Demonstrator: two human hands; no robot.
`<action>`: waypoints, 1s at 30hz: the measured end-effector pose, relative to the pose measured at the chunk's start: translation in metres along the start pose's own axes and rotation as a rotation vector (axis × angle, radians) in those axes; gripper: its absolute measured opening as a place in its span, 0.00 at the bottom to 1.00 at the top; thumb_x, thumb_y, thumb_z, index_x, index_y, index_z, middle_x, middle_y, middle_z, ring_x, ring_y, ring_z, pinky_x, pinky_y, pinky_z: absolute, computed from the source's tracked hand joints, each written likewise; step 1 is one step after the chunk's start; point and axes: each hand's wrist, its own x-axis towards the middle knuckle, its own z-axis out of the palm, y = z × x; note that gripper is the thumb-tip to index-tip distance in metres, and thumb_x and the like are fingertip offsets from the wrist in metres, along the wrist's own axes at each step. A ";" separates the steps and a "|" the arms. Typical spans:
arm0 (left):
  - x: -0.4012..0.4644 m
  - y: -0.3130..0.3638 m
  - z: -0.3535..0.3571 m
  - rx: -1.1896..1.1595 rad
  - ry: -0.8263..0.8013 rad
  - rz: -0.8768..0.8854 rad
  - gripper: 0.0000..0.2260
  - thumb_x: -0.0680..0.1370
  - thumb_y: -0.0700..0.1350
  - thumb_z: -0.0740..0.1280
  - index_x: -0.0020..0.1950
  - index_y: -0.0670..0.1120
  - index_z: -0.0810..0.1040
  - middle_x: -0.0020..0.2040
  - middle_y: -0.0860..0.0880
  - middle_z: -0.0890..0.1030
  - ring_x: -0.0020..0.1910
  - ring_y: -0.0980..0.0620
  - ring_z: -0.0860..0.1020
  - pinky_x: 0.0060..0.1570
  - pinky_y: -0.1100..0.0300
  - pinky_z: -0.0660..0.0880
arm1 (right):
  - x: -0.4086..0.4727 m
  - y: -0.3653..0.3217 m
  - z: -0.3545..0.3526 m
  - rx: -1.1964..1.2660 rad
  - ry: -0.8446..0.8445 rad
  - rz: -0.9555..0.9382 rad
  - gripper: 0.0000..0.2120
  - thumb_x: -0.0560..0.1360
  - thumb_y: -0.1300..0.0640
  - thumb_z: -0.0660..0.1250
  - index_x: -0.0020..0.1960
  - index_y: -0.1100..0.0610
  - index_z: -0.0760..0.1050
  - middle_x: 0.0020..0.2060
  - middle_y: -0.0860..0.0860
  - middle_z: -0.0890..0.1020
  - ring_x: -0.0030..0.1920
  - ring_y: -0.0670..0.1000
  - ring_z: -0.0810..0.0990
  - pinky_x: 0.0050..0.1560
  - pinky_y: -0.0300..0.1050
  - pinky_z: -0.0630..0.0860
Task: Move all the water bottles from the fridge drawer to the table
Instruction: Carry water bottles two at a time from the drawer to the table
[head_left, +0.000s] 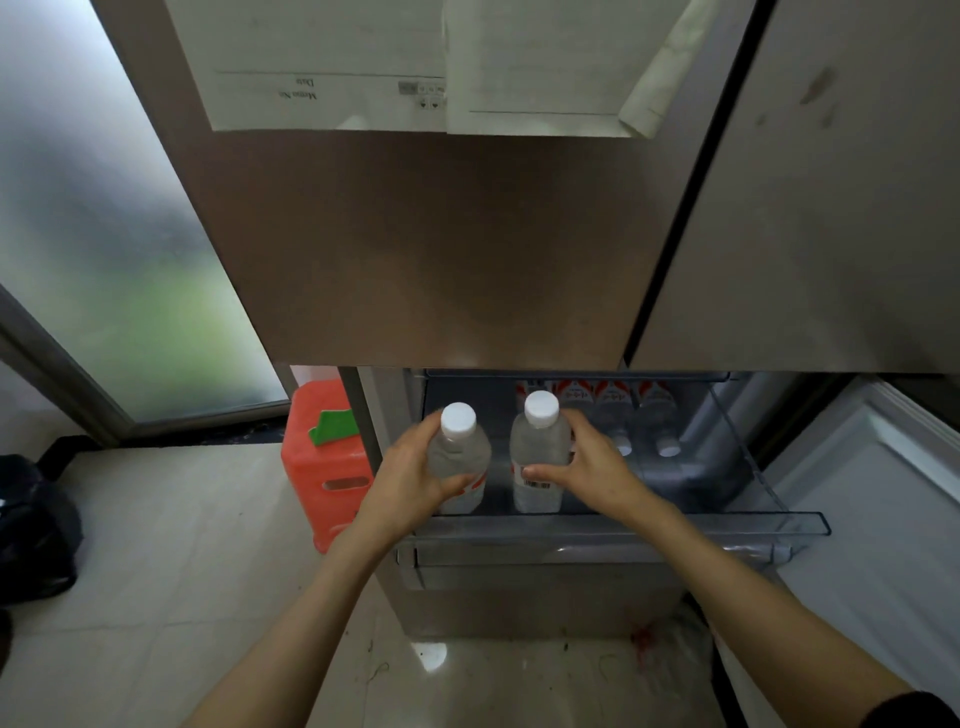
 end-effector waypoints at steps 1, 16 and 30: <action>-0.002 0.004 -0.003 0.002 0.016 0.029 0.33 0.67 0.44 0.75 0.69 0.49 0.66 0.64 0.52 0.74 0.62 0.55 0.71 0.64 0.57 0.69 | -0.004 -0.004 -0.002 -0.029 0.019 -0.029 0.32 0.65 0.53 0.76 0.64 0.51 0.63 0.56 0.45 0.72 0.58 0.47 0.72 0.57 0.44 0.72; -0.096 0.109 -0.072 -0.361 0.545 0.015 0.29 0.64 0.53 0.72 0.63 0.53 0.68 0.60 0.51 0.77 0.55 0.54 0.77 0.50 0.62 0.77 | -0.087 -0.109 -0.028 0.148 0.046 -0.531 0.32 0.67 0.53 0.75 0.59 0.34 0.59 0.54 0.30 0.68 0.54 0.36 0.72 0.53 0.31 0.68; -0.317 0.054 -0.122 -0.314 0.985 -0.350 0.28 0.67 0.56 0.73 0.64 0.50 0.72 0.57 0.52 0.80 0.52 0.54 0.80 0.54 0.52 0.78 | -0.164 -0.172 0.137 0.255 -0.523 -0.515 0.32 0.65 0.49 0.75 0.65 0.49 0.67 0.56 0.45 0.76 0.56 0.47 0.77 0.56 0.48 0.77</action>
